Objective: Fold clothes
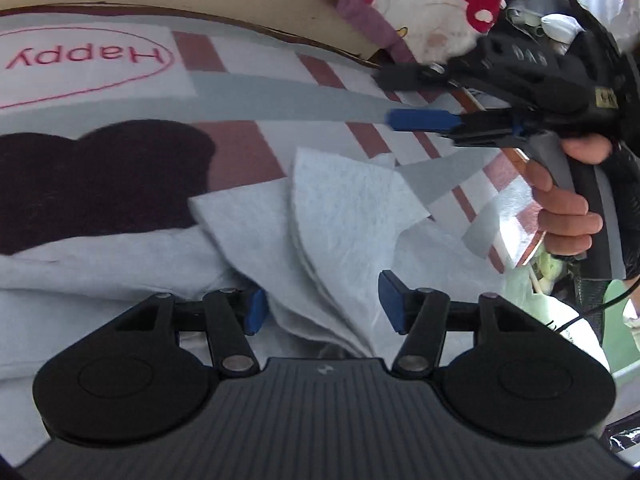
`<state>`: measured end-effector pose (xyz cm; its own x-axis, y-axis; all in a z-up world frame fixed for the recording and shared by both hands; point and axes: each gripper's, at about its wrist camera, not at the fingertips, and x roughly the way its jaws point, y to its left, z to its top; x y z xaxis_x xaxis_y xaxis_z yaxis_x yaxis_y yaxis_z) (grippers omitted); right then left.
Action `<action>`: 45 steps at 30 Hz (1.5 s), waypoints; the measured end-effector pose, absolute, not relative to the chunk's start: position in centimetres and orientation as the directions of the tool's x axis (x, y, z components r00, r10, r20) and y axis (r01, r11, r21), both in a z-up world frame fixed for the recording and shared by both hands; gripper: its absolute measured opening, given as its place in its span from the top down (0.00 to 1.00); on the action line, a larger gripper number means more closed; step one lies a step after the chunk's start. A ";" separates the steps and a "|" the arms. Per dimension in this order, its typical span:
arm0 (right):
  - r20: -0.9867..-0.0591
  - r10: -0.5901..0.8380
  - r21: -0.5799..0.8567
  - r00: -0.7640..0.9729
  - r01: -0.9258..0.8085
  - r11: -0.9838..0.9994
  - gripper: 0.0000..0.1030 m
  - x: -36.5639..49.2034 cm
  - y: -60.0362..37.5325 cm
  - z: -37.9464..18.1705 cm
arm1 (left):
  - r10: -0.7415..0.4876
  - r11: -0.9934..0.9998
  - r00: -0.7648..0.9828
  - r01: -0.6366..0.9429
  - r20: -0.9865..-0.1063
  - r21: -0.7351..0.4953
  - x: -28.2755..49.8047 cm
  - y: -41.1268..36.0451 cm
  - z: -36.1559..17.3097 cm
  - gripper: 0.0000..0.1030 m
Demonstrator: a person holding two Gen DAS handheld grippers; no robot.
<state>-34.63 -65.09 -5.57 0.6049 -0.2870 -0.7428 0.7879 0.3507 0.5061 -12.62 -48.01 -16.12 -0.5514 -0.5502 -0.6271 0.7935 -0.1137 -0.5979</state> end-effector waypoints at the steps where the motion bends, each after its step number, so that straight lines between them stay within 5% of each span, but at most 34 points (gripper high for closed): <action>1: -0.749 -0.264 0.516 0.608 0.785 0.343 0.35 -34.1 -65.1 -6.0 | -0.553 -0.130 -0.545 0.803 -0.630 -0.581 -13.0 -47.9 -16.1 0.67; 3: -0.762 -0.216 0.534 0.610 0.781 0.322 0.35 -33.8 -64.7 -6.8 | -0.544 -0.189 -0.541 0.823 -0.641 -0.535 -13.6 -47.3 -16.0 0.88; 5: -0.766 -0.171 0.563 0.619 0.776 0.285 0.35 -34.2 -64.4 -7.5 | -0.551 -0.239 -0.540 0.832 -0.636 -0.500 -13.8 -46.6 -15.7 0.91; 11: -0.734 -0.010 0.677 0.679 0.734 0.050 0.34 -39.2 -62.2 -11.1 | -0.533 -0.312 -0.620 0.777 -0.576 -0.547 -14.0 -45.4 -14.9 0.92; 15: -0.755 -0.010 0.655 0.655 0.755 -0.003 0.36 -42.3 -60.5 -12.2 | -0.537 -0.415 -0.605 0.796 -0.588 -0.440 -15.8 -44.3 -14.0 0.92; 21: -0.799 -0.122 0.599 0.589 0.798 -0.070 0.34 -45.3 -59.5 -11.2 | -0.477 -0.556 -0.626 0.759 -0.617 -0.340 -18.9 -42.9 -13.8 0.89; 25: -0.688 -0.200 0.726 0.698 0.654 -0.215 0.34 -47.4 -58.8 -12.4 | -0.462 -0.513 -0.637 0.760 -0.617 -0.399 -18.5 -43.1 -14.1 0.89; 35: -0.762 -0.104 0.646 0.639 0.762 -0.047 0.34 -44.2 -57.3 -12.3 | -0.472 -0.586 -0.635 0.744 -0.612 -0.319 -19.4 -41.8 -12.7 0.84; 38: -0.816 -0.195 0.540 0.545 0.838 0.082 0.40 -43.9 -57.2 -9.9 | -0.473 -0.606 -0.635 0.738 -0.611 -0.297 -19.6 -41.5 -12.3 0.78; 45: -0.820 -0.132 0.462 0.557 0.779 0.424 0.41 -40.8 -56.7 -9.4 | -0.332 -0.581 -0.679 0.694 -0.655 -0.425 -19.3 -42.0 -14.0 0.59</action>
<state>-40.79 -56.66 -9.40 0.5575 -0.1320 -0.8196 0.7790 0.4243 0.4615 -19.32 -42.03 -13.98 -0.6787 -0.3318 -0.6552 0.6942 -0.5810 -0.4248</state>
